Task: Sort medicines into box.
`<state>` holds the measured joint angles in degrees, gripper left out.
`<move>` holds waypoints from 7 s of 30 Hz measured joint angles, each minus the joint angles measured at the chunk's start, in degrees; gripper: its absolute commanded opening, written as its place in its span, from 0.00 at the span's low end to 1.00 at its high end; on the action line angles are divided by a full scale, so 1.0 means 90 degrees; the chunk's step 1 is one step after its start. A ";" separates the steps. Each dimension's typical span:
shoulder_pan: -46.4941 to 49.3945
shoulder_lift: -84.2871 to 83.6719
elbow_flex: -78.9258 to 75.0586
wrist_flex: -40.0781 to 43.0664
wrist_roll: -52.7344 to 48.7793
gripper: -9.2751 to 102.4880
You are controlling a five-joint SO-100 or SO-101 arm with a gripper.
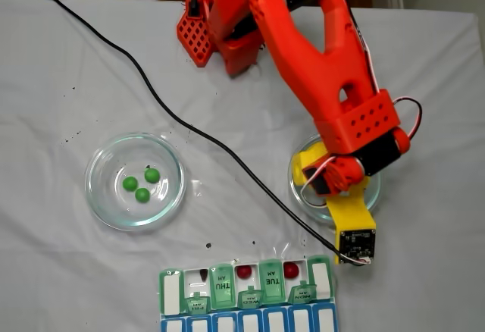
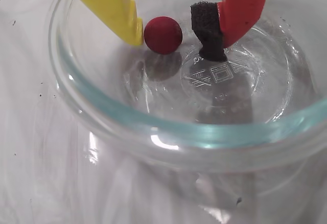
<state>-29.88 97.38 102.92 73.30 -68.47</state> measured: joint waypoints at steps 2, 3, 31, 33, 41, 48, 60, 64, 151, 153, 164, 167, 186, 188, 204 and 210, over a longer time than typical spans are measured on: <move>0.0000 0.0010 0.0059 -0.0049 0.0000 0.25; 0.0000 0.0010 0.0107 -0.0088 0.0000 0.25; -0.0225 0.0020 0.0303 0.0156 0.0195 0.21; -0.0273 0.0020 0.0303 0.0166 0.0234 0.21; -0.0332 0.0020 0.0303 0.0225 0.0332 0.21; -0.0420 0.0010 0.0303 0.0352 0.0488 0.21; -0.0635 -0.0127 0.0205 0.0732 0.0996 0.21; -0.0635 -0.0127 0.0205 0.0625 0.1045 0.20; 0.4014 0.0908 0.0703 -0.4023 0.4932 0.08; 0.4053 0.0889 0.0605 -0.4023 0.4951 0.08; 0.4131 0.0498 0.0410 -0.4365 0.5137 0.08; 0.4150 0.0322 0.0225 -0.4385 0.5166 0.12; 0.4150 0.0254 -0.0127 -0.3438 0.4912 0.10; 0.4199 0.0322 -0.0332 -0.3047 0.4688 0.09; 0.5420 0.0674 -0.2480 0.1758 -0.0430 0.10; 0.5977 0.1133 -0.1514 0.1982 -0.1689 0.11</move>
<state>23.91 107.58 89.30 91.14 -83.67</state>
